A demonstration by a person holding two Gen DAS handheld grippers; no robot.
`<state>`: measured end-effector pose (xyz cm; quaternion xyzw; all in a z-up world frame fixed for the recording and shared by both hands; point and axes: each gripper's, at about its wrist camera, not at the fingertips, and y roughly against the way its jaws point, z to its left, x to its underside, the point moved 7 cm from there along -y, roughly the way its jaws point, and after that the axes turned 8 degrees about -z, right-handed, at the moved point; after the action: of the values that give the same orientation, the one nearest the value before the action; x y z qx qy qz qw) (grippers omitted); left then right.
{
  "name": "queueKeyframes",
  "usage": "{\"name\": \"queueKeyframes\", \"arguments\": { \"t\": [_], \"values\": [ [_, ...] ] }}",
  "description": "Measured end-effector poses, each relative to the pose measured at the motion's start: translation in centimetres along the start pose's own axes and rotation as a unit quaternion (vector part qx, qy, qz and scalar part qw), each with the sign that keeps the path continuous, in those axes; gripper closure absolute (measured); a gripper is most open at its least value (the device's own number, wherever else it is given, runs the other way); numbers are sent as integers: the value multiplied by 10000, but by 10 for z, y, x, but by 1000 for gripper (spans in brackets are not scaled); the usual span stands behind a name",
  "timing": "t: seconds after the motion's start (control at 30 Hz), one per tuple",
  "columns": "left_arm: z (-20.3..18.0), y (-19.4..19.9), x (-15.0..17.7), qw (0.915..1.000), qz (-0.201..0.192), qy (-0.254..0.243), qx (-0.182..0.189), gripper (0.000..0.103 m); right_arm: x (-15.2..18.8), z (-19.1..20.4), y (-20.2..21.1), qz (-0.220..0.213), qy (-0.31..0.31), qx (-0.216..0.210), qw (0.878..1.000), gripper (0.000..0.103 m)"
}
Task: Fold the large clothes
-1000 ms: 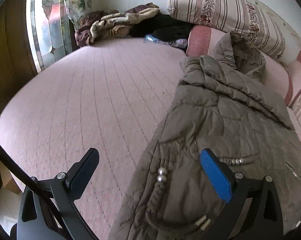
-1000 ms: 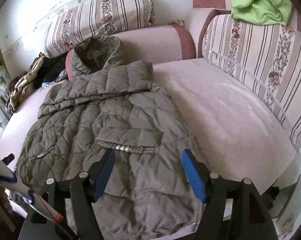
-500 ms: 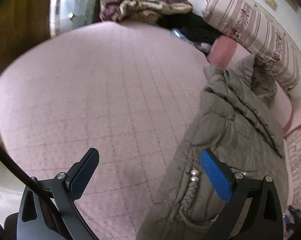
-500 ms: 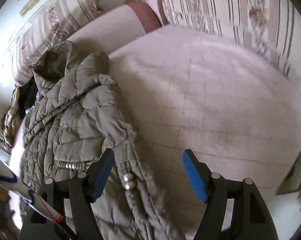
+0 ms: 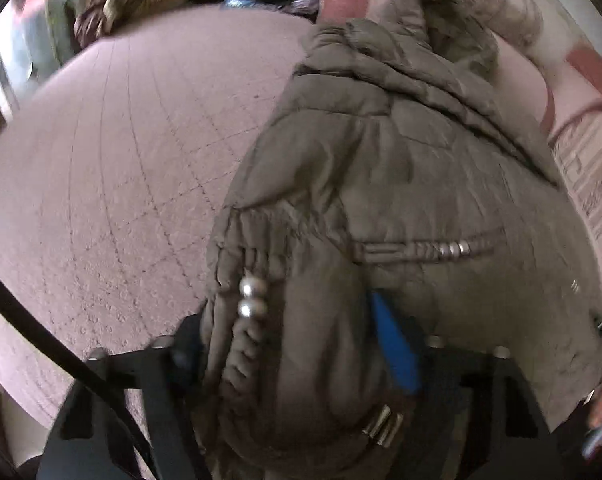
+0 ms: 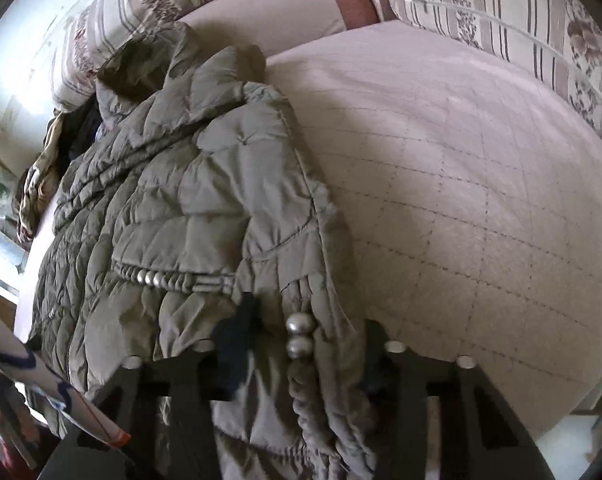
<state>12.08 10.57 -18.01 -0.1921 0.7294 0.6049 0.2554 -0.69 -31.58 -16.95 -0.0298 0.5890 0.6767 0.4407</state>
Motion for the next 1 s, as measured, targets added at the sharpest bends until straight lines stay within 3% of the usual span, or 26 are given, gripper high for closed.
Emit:
{"name": "queueKeyframes", "arguments": {
  "t": [0.1,0.37,0.53,0.6,0.73,0.83,0.93,1.0],
  "values": [
    [-4,8,4,10000,-56,-51,8,54,3,-3,8,-91,-196,-46,9998,78],
    [2,14,1,9998,-112,-26,-160,51,19,-5,25,-124,-396,-194,9989,80],
    [10,33,-15,9984,-445,202,-280,48,10,-9,33,-374,-324,146,9987,63],
    [16,56,-20,9964,-744,219,-329,36,7,-11,45,-596,-335,292,9972,62],
    [21,92,-31,9923,-1150,192,-427,27,-2,-6,73,-1037,-79,603,9927,56],
    [19,108,-44,9904,-1313,277,-321,21,-13,16,85,-1251,298,694,9893,56],
    [8,109,-52,9905,-1314,371,-154,19,-21,50,85,-1263,591,567,9886,45],
    [-3,101,-58,9914,-1249,391,-16,19,-19,71,79,-1157,640,434,9903,43]
  ]
}}
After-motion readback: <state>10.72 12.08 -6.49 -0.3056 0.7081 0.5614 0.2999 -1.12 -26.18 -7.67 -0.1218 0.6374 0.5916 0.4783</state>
